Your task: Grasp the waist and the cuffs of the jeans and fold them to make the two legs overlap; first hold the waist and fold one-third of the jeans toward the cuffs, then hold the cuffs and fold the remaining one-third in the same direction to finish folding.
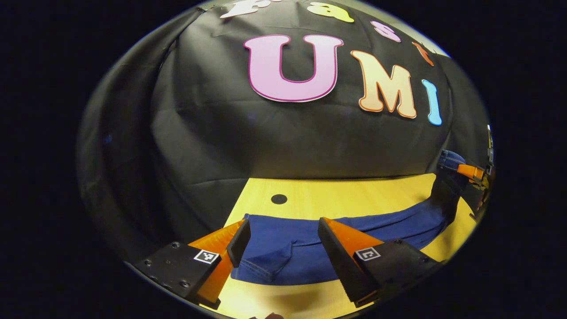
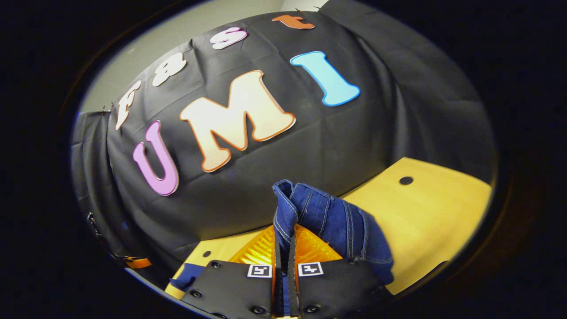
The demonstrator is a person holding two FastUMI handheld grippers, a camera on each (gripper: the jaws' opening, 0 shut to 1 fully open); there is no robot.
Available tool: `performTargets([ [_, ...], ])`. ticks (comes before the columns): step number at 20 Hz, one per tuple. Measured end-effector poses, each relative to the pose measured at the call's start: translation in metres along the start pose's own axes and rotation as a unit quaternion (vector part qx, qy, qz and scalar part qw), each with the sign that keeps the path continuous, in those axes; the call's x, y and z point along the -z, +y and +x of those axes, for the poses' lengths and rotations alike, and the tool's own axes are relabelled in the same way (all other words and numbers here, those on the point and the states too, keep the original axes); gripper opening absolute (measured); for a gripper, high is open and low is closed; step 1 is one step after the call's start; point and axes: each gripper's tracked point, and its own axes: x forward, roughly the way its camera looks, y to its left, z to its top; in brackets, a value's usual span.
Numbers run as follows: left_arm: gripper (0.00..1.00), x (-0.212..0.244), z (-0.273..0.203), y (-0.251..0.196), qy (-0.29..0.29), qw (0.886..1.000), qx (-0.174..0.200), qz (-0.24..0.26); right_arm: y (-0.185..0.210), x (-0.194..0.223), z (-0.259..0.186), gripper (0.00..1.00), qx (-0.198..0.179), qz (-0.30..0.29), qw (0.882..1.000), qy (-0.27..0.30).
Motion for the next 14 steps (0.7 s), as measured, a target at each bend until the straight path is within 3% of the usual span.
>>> performTargets([
  [6,0.95,0.034,-0.008,0.036,0.027,1.000,0.010,0.008,0.051,0.091,0.011,0.07,-0.055,0.059,0.995,0.051],
  [9,0.96,0.050,-0.001,0.044,0.045,0.999,0.019,0.008,0.055,0.151,0.014,0.07,-0.042,0.028,0.994,0.093],
  [14,0.96,0.071,0.012,0.052,0.067,0.997,0.032,-0.008,0.041,0.204,0.023,0.09,-0.015,-0.008,0.991,0.132],
])
